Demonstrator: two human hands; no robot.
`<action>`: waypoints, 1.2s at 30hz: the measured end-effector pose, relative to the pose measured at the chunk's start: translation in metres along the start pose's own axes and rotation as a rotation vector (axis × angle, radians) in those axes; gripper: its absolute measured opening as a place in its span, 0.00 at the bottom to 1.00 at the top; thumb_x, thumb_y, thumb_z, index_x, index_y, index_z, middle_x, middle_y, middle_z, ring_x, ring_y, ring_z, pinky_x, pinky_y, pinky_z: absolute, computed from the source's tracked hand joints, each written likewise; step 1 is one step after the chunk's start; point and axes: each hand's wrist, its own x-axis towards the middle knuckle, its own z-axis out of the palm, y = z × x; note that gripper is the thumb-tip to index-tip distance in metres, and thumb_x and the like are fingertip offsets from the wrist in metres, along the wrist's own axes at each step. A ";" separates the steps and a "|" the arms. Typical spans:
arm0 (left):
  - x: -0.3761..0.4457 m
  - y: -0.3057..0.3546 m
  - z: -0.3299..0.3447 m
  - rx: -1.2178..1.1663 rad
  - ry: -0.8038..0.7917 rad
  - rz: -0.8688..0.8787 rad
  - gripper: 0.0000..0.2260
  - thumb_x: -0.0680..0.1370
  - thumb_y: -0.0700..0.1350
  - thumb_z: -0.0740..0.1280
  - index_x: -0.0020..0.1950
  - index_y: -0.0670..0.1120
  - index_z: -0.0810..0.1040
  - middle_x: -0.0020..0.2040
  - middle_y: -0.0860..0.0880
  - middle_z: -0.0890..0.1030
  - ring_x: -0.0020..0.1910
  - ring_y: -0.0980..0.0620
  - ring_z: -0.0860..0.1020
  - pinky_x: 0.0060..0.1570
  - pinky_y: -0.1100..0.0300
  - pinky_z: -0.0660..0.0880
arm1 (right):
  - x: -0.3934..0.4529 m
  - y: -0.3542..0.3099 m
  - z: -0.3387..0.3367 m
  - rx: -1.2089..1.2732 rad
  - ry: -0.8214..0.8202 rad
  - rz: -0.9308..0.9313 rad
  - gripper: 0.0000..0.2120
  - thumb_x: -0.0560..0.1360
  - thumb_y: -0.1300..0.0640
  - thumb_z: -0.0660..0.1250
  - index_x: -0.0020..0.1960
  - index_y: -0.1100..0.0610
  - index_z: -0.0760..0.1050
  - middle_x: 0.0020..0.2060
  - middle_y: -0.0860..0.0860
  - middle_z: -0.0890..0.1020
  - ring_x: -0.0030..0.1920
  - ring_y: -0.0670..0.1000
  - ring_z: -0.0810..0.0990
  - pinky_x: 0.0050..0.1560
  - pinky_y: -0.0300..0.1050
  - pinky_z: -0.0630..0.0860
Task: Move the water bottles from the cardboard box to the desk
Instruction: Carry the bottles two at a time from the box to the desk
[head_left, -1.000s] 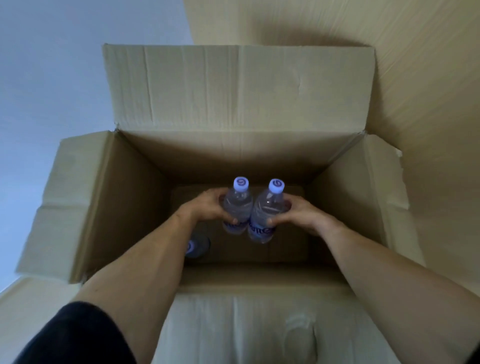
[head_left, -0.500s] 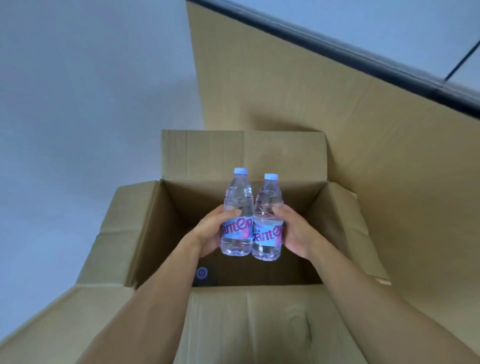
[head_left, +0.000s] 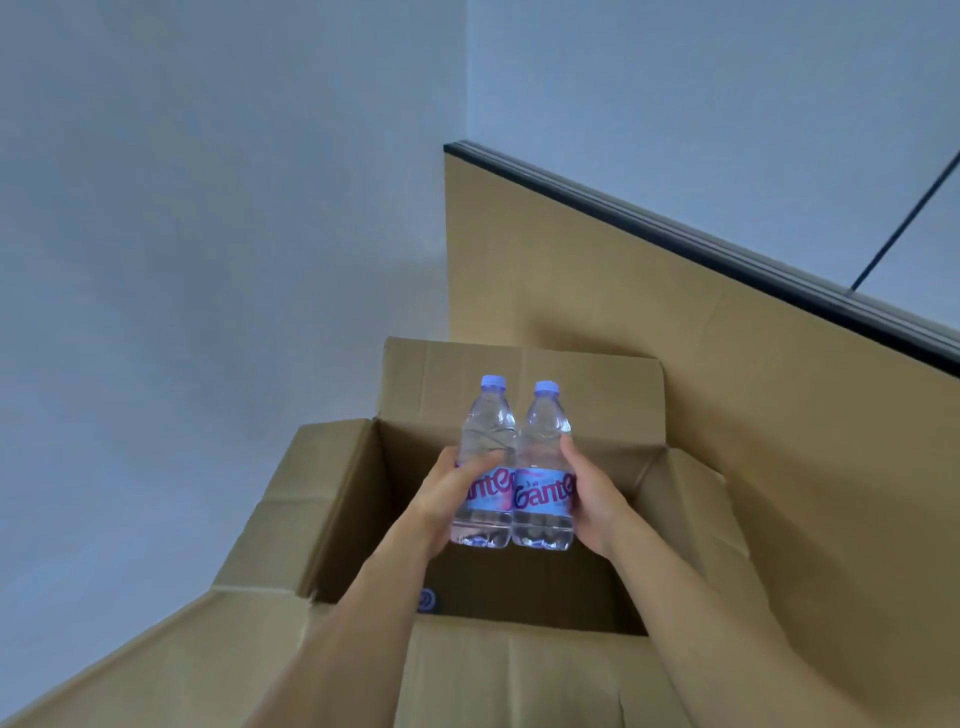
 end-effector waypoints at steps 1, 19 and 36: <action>-0.003 0.001 0.000 -0.002 0.020 0.010 0.25 0.75 0.48 0.75 0.67 0.44 0.71 0.59 0.37 0.81 0.56 0.40 0.83 0.56 0.43 0.81 | 0.001 -0.001 0.002 -0.012 -0.022 0.002 0.28 0.80 0.37 0.59 0.68 0.56 0.77 0.59 0.59 0.84 0.60 0.60 0.83 0.66 0.62 0.75; -0.147 -0.054 -0.037 -0.329 0.526 0.134 0.22 0.77 0.59 0.71 0.65 0.48 0.78 0.52 0.41 0.86 0.47 0.43 0.86 0.40 0.49 0.82 | -0.023 0.033 0.081 -0.400 -0.599 0.164 0.40 0.66 0.34 0.73 0.67 0.61 0.76 0.58 0.62 0.83 0.59 0.62 0.83 0.60 0.60 0.80; -0.471 -0.174 -0.139 -0.667 1.093 0.408 0.23 0.80 0.58 0.67 0.71 0.47 0.74 0.61 0.37 0.82 0.60 0.36 0.82 0.61 0.35 0.76 | -0.229 0.237 0.306 -0.715 -1.138 0.435 0.33 0.78 0.36 0.64 0.71 0.62 0.73 0.60 0.64 0.82 0.61 0.65 0.81 0.65 0.63 0.76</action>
